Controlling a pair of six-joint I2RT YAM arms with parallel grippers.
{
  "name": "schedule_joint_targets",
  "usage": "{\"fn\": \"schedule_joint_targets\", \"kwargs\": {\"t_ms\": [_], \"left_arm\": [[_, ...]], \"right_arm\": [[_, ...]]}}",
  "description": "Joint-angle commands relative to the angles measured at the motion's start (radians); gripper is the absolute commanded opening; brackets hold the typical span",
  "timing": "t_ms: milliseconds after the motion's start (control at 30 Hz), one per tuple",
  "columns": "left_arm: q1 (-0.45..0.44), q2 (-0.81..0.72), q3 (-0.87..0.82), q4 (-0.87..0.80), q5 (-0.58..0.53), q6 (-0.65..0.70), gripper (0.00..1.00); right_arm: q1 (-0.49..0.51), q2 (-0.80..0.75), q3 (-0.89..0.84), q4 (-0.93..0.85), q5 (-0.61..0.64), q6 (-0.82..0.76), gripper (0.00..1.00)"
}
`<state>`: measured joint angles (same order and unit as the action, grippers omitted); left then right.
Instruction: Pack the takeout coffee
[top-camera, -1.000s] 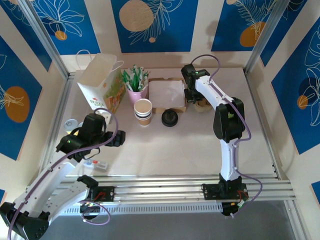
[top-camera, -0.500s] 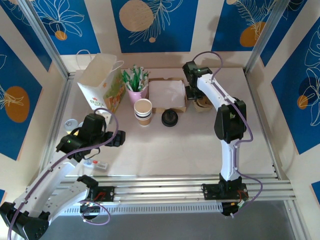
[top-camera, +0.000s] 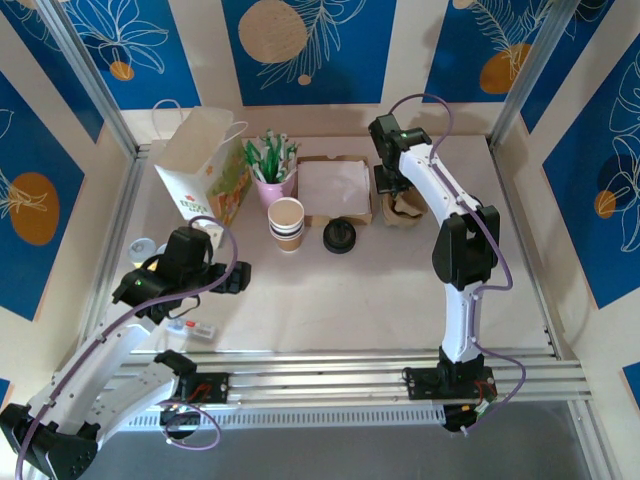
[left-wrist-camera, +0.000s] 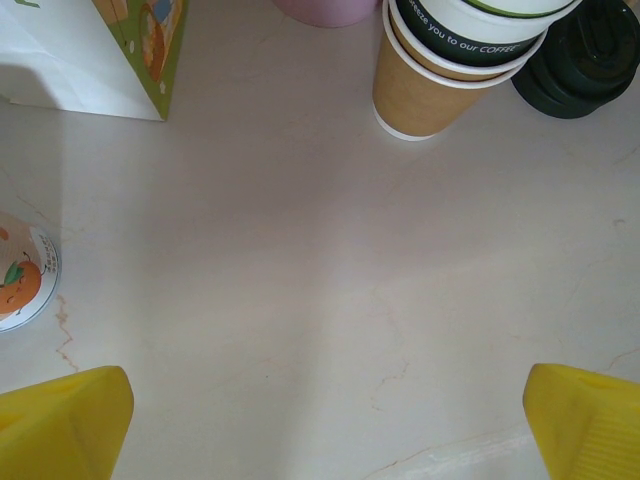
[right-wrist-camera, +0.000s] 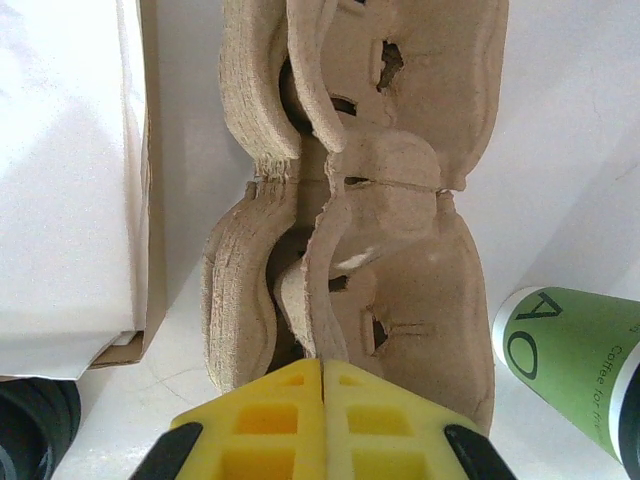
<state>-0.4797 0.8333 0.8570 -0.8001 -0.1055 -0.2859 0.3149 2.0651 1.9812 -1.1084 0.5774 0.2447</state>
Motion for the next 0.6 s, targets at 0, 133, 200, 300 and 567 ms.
{"fn": "schedule_joint_targets", "kwargs": {"t_ms": [0, 133, 200, 300, 567], "left_arm": [[0.009, 0.001, -0.005, 0.007, 0.009, 0.011, 1.0], [0.009, 0.001, -0.006, 0.007, 0.01, 0.011, 1.0], [0.009, 0.002, -0.006, 0.008, 0.012, 0.011, 1.0], [0.009, 0.004, -0.006, 0.009, 0.012, 0.013, 1.0], [0.009, 0.005, -0.006, 0.009, 0.013, 0.013, 1.0]], "right_arm": [[0.004, -0.048, 0.041, -0.029, 0.019, 0.014, 0.0], [0.005, -0.057, 0.06, -0.042, 0.035, 0.012, 0.0], [0.004, -0.067, 0.064, -0.042, 0.04, 0.012, 0.0], [0.003, -0.082, 0.075, -0.042, 0.049, 0.013, 0.0], [0.003, -0.109, 0.094, -0.05, 0.056, 0.014, 0.0]]}}
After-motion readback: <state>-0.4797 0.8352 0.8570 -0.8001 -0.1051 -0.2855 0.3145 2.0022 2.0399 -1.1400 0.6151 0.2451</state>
